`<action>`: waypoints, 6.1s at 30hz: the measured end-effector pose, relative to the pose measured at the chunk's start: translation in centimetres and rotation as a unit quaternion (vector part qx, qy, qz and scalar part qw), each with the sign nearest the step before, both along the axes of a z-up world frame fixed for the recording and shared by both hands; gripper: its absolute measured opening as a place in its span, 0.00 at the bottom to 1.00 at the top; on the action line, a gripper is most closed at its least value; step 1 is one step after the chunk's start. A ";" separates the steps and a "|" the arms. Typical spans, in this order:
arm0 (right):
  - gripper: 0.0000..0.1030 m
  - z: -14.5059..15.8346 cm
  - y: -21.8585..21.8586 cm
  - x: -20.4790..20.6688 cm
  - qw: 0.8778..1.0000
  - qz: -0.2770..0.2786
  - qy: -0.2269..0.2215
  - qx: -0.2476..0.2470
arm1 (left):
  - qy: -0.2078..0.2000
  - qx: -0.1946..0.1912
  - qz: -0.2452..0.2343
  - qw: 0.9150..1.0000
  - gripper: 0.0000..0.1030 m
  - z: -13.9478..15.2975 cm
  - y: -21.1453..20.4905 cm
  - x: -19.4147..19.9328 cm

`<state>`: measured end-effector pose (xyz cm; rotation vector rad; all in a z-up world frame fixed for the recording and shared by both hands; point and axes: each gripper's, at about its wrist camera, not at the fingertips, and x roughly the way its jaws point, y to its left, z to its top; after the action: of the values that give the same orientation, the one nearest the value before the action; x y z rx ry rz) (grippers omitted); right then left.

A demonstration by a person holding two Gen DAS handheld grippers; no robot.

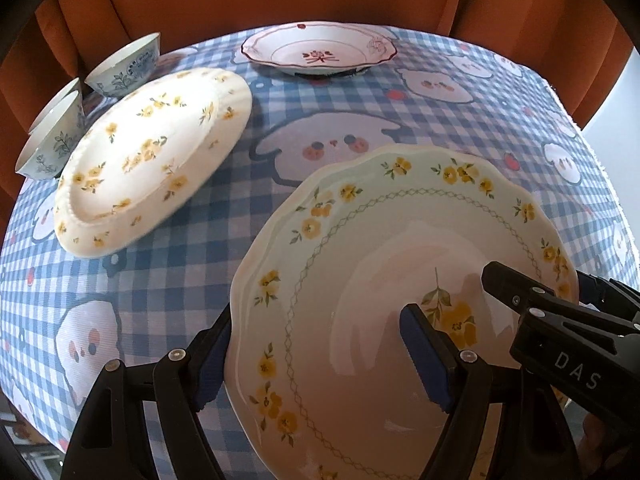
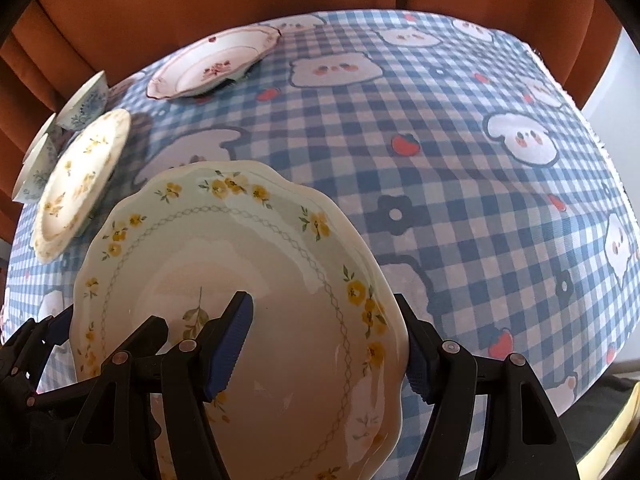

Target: Organize plates and bowls

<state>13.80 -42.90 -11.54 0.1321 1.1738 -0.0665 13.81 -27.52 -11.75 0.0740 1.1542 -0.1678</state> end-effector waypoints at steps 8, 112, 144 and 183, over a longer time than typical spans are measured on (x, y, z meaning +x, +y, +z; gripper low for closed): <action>0.70 -0.6 -0.1 1.5 1.000 0.009 -0.001 0.003 | -0.008 0.017 0.009 1.000 0.78 -0.2 -0.2 1.2; 0.70 0.1 23.6 6.2 1.000 0.003 0.000 0.004 | 0.031 0.025 0.047 0.998 0.81 -0.9 22.5 5.3; 0.55 0.3 24.2 5.6 0.999 0.041 0.018 0.001 | 0.022 0.000 0.038 0.999 0.77 1.3 24.8 6.5; 0.55 7.7 13.1 0.4 0.997 0.064 -0.047 -0.011 | -0.040 0.004 0.060 0.997 0.76 7.0 11.7 0.0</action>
<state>14.24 -29.81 -3.89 0.0402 1.0854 0.0390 13.84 -15.84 -4.75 0.0189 1.0761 -0.0529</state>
